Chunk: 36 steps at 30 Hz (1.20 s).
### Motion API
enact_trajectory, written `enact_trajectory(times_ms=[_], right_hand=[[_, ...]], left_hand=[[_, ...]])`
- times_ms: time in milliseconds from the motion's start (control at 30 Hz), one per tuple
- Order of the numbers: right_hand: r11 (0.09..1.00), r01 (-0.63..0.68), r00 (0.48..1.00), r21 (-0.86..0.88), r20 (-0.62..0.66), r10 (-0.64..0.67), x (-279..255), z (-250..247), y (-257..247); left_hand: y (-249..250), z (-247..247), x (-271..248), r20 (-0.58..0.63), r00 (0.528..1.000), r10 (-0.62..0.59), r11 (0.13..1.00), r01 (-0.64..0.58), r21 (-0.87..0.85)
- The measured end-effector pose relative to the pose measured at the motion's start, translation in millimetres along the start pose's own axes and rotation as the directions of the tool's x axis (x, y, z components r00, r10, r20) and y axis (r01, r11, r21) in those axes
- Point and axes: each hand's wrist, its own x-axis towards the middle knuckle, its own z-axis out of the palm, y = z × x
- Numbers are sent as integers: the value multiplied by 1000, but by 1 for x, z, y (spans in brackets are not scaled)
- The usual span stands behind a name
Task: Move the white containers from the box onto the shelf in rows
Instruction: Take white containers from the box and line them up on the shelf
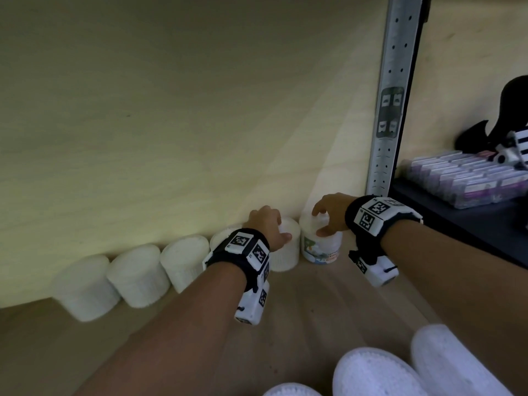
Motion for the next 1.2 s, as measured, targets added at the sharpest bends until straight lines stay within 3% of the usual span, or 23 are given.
enact_trajectory(times_ms=[267, 400, 567, 700, 1200], right_hand=[[1000, -11, 1000, 14, -11, 11, -1, 2, 0], [1000, -5, 1000, 4, -2, 5, 0, 2, 1], [1000, 1, 1000, -1, -10, -1, 3, 4, 1], [1000, -8, 1000, 6, -11, 8, 2, 4, 2], [1000, -5, 1000, -7, -1, 5, -1, 3, 2]], left_hand=[[11, -4, 4, 42, 998, -55, 990, 49, 130], [7, -15, 6, 28, 1000, 1, 999, 0, -36], [4, -33, 1, 220, 969, 117, 993, -115, -22], [2, -32, 0, 269, 951, 151, 985, -169, 42], [0, -17, 4, 113, 991, 75, 997, -77, 12]])
